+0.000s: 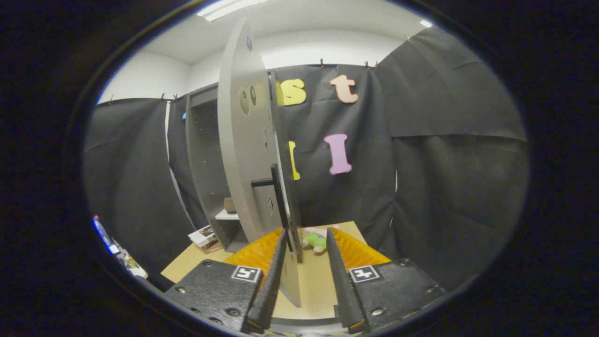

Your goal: Open the shoe cabinet door, grab the shoes and put them into the shoe cabinet, then close the shoe cabinet door.

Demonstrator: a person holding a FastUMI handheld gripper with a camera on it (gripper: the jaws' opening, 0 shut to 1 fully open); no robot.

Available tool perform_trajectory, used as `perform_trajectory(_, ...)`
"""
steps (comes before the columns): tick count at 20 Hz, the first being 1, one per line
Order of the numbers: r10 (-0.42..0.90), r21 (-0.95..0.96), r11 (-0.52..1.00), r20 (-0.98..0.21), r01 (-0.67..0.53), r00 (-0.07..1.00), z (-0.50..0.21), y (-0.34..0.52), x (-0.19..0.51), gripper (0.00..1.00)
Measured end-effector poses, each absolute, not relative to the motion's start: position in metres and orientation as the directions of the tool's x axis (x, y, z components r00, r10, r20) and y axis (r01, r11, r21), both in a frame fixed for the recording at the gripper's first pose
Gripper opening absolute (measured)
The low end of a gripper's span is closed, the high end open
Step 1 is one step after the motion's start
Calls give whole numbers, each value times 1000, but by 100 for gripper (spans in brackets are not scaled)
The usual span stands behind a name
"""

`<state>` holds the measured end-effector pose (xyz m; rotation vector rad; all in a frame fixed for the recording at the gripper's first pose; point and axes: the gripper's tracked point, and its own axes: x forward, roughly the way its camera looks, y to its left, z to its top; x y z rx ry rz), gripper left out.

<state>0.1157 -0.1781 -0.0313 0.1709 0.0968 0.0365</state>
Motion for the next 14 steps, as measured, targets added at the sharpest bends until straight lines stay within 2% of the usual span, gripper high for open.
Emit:
perform_trajectory(3, -18, 128, 992, -50, 24, 999, -21, -169, 93, 88)
perform_trajectory(4, -44, 113, 992, -30, 47, 999, -20, -166, 87, 95)
perform_trajectory(8, -113, 70, 991, 2, 112, 994, -20, -139, 75, 99)
perform_trajectory(14, -76, 65, 995, -16, 77, 997, -45, -58, 67, 100)
